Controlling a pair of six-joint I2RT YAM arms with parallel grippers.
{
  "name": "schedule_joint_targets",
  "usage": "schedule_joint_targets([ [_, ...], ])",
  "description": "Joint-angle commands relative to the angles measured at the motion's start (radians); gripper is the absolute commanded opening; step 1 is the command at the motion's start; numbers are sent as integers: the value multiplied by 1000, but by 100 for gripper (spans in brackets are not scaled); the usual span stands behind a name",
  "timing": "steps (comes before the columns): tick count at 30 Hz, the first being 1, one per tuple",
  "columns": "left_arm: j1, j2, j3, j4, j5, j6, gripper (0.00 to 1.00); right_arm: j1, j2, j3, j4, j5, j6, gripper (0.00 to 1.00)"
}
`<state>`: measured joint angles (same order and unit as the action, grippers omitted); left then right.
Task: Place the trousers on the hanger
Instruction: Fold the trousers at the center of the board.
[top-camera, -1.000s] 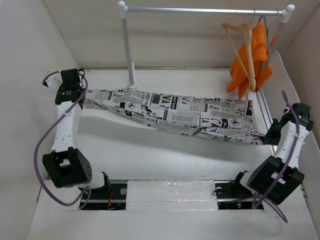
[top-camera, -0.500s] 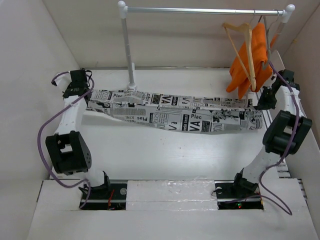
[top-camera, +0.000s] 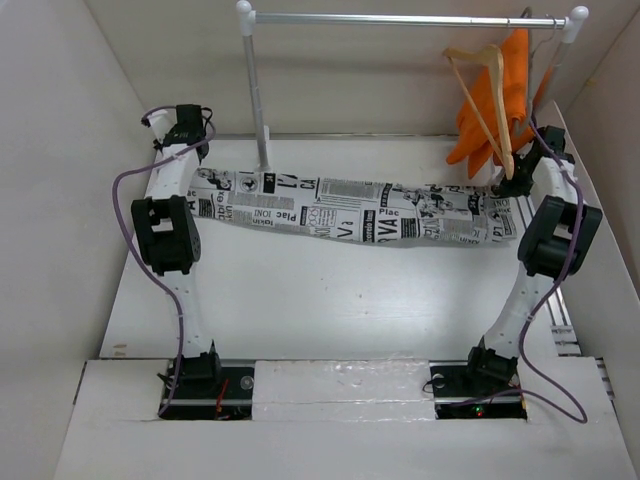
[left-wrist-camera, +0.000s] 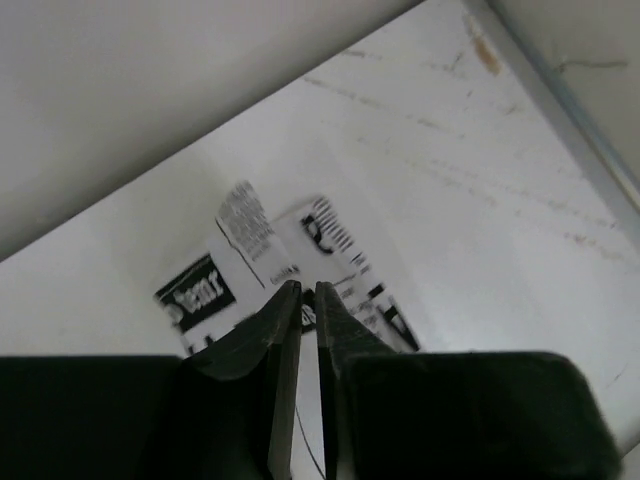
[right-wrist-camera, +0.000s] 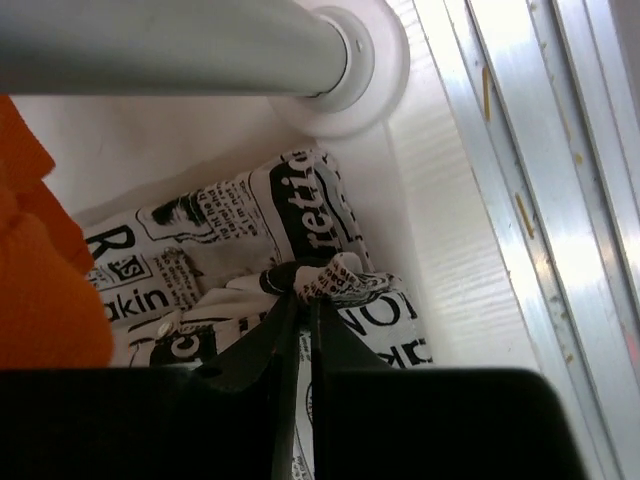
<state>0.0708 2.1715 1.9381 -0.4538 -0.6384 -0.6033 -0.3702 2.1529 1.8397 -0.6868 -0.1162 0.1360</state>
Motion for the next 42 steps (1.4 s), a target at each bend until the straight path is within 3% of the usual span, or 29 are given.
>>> schedule_joint_targets([
  [1, 23, 54, 128, 27, -60, 69, 9, -12, -4, 0, 154, 17, 36, 11],
  [2, 23, 65, 140, 29, -37, 66, 18, -12, -20, -31, 182, 4, 40, 16],
  [4, 14, 47, 133, 53, 32, 83, 25, -12, -54, -110, 251, -7, 56, 40],
  [5, 14, 28, 124, 110, 54, 98, 33, -12, -91, -126, 269, -11, 57, 49],
  [6, 14, 11, 127, 130, 74, 108, 61, -24, -102, -134, 276, -22, 57, 59],
  [9, 14, -8, 177, 98, 147, 108, 78, -35, -164, -126, 186, -54, 12, 69],
  [11, 14, -28, 154, 72, 143, 91, 78, -45, -185, -176, 187, -71, -4, 69],
  [13, 14, -114, 12, 57, 173, 51, 75, -55, -258, -238, 207, -95, -19, 69],
  [18, 70, -330, -494, 173, 374, -82, 75, -93, -421, -529, 289, -145, -22, 69],
  [19, 84, -340, -539, 170, 441, -105, 75, -107, -471, -571, 300, -149, -18, 69],
  [24, 96, -384, -735, 213, 499, -153, 84, -203, -545, -755, 368, -210, -21, 70],
  [28, 118, -355, -765, 250, 552, -182, 85, -243, -527, -845, 446, -341, -16, 71],
  [35, 129, -262, -705, 241, 583, -228, 85, -213, -444, -925, 613, -367, 97, 71],
  [41, 129, -213, -709, 271, 632, -323, 72, -155, -372, -947, 753, -363, 231, 66],
  [42, 129, -197, -703, 270, 632, -328, 65, -154, -366, -944, 760, -355, 243, 63],
])
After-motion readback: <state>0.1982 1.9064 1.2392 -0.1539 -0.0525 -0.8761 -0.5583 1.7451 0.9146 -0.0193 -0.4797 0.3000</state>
